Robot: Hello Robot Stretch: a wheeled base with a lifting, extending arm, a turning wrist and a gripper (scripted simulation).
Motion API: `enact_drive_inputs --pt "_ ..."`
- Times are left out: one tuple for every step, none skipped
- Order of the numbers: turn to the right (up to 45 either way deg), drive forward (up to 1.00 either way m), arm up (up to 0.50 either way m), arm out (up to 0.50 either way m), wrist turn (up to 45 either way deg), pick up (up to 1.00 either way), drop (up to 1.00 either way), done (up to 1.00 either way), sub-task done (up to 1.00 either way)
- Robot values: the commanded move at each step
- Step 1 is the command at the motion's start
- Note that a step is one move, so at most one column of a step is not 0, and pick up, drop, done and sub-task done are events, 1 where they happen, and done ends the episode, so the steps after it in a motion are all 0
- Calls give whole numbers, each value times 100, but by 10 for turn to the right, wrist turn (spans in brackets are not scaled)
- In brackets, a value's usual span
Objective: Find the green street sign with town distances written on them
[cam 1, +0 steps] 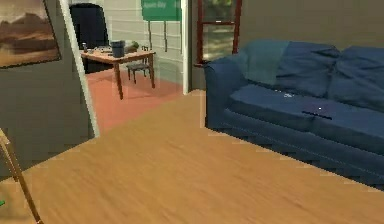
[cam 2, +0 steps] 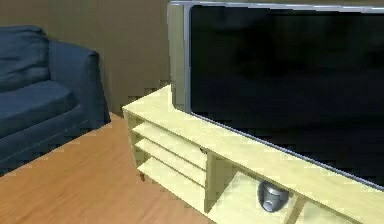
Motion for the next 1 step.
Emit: enact_drive_inputs --pt "-150 0 0 0 0 0 0 0 0"
